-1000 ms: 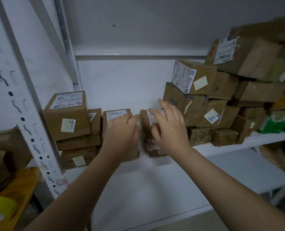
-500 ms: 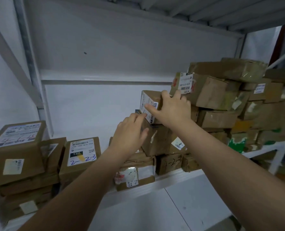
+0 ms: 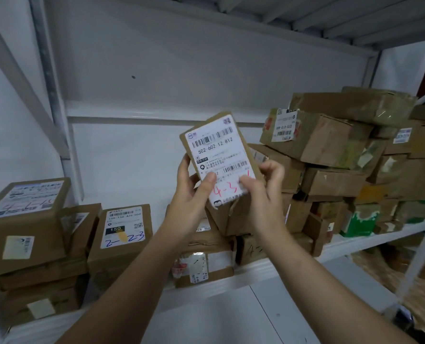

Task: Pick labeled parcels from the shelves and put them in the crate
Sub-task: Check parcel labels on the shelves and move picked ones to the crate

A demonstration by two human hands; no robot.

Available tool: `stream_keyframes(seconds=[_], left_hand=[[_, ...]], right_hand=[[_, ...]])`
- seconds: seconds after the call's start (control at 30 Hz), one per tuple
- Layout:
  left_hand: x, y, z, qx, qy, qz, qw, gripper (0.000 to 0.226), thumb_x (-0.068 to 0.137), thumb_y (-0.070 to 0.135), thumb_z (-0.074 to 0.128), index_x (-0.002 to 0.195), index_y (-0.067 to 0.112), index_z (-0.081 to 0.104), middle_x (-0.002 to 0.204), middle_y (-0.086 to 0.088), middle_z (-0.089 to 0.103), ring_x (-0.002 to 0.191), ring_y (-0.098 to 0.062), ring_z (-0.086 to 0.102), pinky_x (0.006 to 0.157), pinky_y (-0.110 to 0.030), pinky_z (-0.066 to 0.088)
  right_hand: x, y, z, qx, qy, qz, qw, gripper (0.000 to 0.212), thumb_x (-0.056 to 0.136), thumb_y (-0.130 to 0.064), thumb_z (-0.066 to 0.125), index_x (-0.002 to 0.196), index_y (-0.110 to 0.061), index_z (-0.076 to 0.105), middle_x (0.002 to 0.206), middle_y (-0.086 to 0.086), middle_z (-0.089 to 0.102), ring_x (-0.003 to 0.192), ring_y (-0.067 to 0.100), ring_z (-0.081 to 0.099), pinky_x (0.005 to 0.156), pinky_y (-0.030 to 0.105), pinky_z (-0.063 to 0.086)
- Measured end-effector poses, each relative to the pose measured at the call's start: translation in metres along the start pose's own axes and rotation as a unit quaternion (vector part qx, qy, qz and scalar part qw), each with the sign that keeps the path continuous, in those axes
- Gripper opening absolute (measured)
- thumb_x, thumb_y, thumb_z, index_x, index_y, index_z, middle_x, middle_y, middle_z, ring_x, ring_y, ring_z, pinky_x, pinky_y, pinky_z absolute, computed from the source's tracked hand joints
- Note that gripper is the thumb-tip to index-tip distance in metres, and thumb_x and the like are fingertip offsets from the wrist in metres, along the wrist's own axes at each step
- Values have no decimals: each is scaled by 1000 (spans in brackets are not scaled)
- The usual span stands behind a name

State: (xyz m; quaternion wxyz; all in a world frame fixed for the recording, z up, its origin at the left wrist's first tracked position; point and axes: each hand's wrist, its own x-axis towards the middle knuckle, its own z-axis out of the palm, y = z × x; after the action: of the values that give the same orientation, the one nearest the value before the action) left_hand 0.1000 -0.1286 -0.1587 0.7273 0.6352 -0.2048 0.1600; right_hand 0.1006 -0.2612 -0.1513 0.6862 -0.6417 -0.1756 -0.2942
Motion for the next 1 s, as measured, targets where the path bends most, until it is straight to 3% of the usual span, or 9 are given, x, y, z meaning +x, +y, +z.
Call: stream_keyframes(seconds=[0.17,0.3,0.47,0.6,0.67,0.77,0.87,0.93,1.0], left_hand=[[-16,-7,-19,-43,-50,-10,998,89,77,14,69,145,46,21,134,2,55,118,-17,58,92,-36,52],[-24,-9,-31,-19,-77,-19,997,90,72,11,68,130,63,23,137,7,51,123,-16,54,94,-38,51],[-31,-9,-35,-16,-71,-14,997,90,74,9,67,135,59,23,133,9,54,121,-15,55,92,-35,51],[-38,-7,-38,-22,-53,-6,998,85,82,-1,61,140,50,24,131,10,57,119,-15,57,86,-30,53],[-44,-4,-40,-14,-28,-3,1000,78,87,2,59,140,49,27,131,10,56,118,-14,58,88,-33,54],[-57,1,-50,69,53,23,996,66,89,15,58,140,48,32,140,5,41,122,-11,53,92,-27,52],[-70,10,-68,172,108,62,977,52,96,13,52,142,31,36,136,5,48,116,-4,55,90,-25,52],[-76,17,-88,304,128,79,941,41,96,26,50,135,33,40,131,10,55,113,-3,56,92,-34,53],[-81,24,-111,460,152,87,870,41,96,39,46,135,28,43,125,7,60,112,-12,57,92,-43,50]], right_hand=[[-22,15,-2,-21,-1,15,1000,22,79,-50,47,88,-31,40,88,-6,50,84,9,50,72,29,42],[-27,17,-3,-53,-27,19,998,26,76,-55,43,95,-37,44,103,-3,56,101,16,56,83,39,50],[-34,14,1,-54,-32,18,998,26,79,-56,43,100,-41,44,111,-2,57,108,21,57,90,52,49],[-39,14,8,-61,-43,4,997,27,82,-54,44,105,-39,44,114,2,58,108,17,59,87,45,51],[-42,14,13,-48,-60,-1,997,24,88,-43,49,110,-36,43,113,-4,59,105,5,59,82,29,51],[-49,14,29,-17,-129,6,991,40,88,-21,58,122,-32,38,118,-12,56,105,-10,55,79,11,48],[-56,16,55,-12,-163,32,986,52,87,-24,64,129,-35,35,125,-10,53,110,-11,53,82,12,50],[-61,18,76,8,-174,56,983,50,92,-20,62,132,-31,35,118,-19,54,101,-16,55,77,9,49],[-66,21,98,11,-184,79,980,46,93,-24,60,133,-29,37,117,-17,57,99,-9,60,77,13,51]])
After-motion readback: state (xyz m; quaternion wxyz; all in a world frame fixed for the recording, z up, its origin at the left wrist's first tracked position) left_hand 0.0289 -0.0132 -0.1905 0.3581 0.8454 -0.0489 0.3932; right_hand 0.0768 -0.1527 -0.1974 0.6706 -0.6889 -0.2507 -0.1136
